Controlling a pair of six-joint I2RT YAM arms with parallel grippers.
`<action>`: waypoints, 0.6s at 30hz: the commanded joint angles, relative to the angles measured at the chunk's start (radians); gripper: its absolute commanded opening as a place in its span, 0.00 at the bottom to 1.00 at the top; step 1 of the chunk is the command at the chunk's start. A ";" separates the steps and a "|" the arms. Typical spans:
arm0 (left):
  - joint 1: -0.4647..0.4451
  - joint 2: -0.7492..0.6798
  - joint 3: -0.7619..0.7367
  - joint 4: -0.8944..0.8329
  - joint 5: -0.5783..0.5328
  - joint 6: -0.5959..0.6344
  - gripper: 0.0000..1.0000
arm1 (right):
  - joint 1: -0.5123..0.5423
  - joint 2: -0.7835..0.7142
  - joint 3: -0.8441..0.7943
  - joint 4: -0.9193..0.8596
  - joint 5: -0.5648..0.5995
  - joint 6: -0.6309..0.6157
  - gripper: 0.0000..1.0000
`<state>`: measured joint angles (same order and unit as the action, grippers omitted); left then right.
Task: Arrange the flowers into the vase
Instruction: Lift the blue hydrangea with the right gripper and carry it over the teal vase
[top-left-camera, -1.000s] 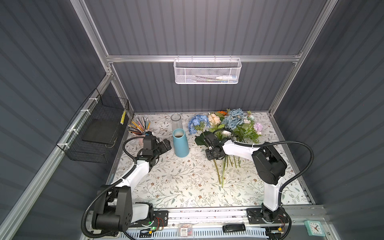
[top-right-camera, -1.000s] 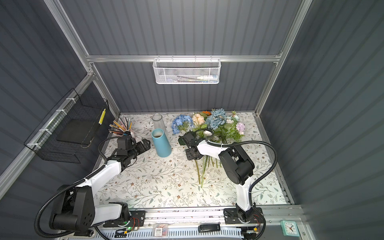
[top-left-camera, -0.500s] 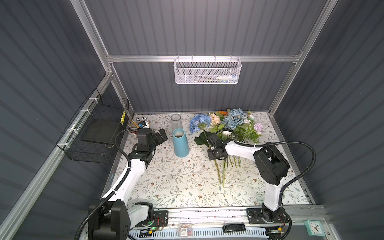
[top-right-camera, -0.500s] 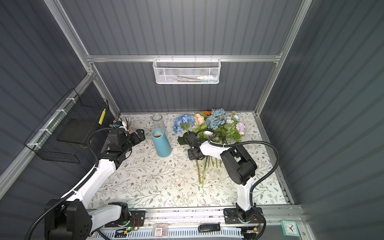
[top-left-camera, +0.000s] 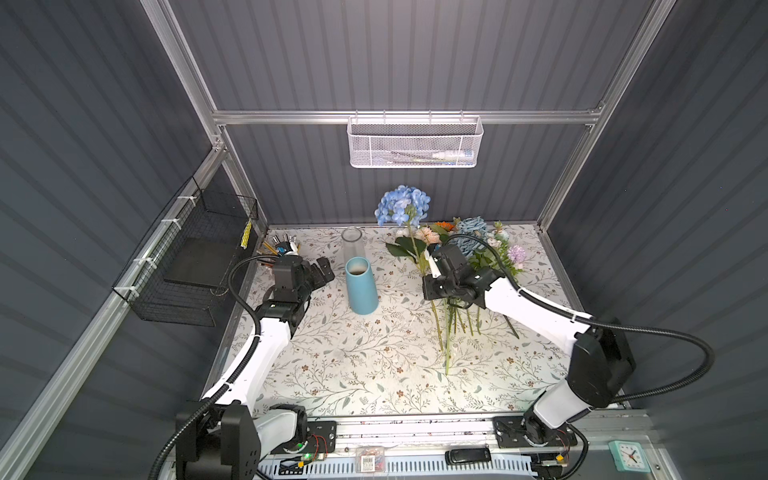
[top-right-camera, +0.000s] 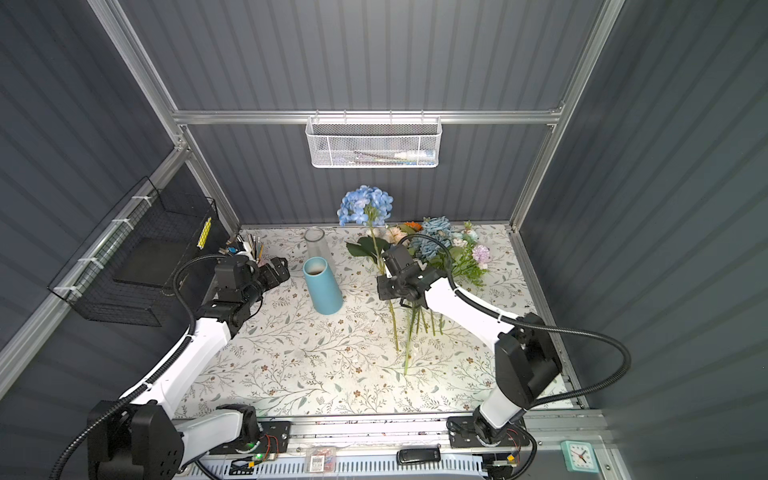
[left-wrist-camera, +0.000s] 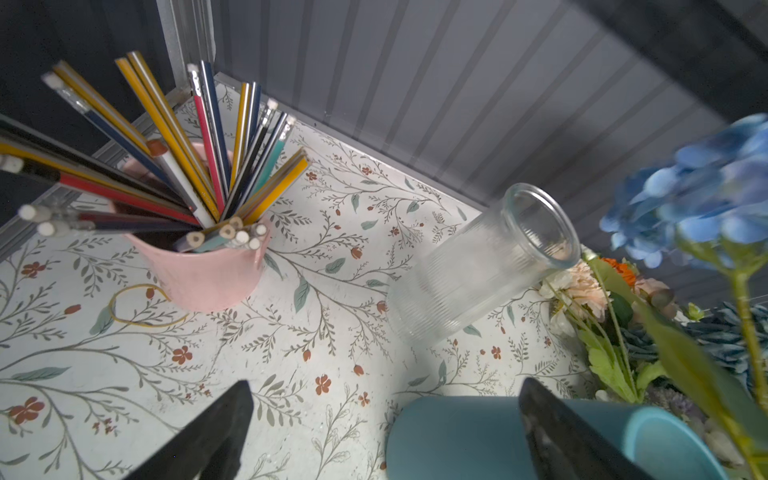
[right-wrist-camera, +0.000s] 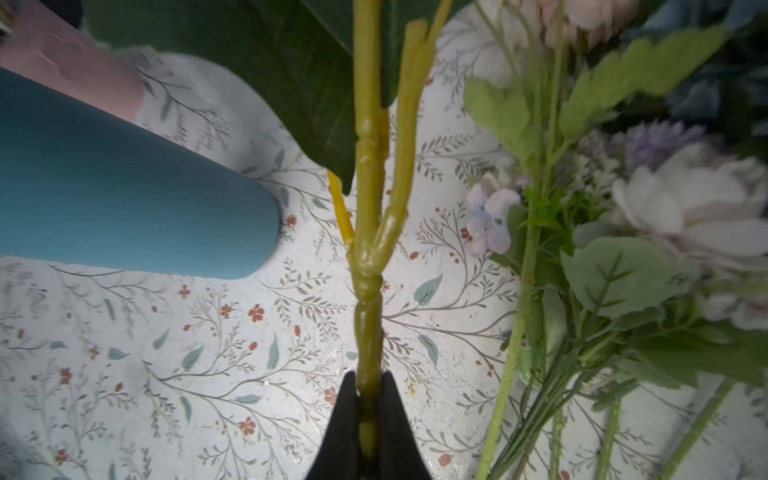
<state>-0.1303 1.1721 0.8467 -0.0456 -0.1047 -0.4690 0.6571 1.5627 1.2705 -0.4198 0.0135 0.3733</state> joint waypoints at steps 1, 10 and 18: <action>0.000 -0.035 0.051 0.009 0.020 0.021 1.00 | -0.002 -0.075 0.043 0.026 -0.086 -0.030 0.00; 0.015 -0.059 0.105 0.004 0.094 0.008 1.00 | 0.002 -0.145 0.186 0.218 -0.286 -0.056 0.00; 0.056 -0.040 0.089 0.014 0.229 -0.043 1.00 | 0.016 -0.003 0.381 0.412 -0.423 -0.015 0.00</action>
<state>-0.0902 1.1259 0.9268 -0.0395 0.0441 -0.4831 0.6632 1.5120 1.6054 -0.1188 -0.3313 0.3405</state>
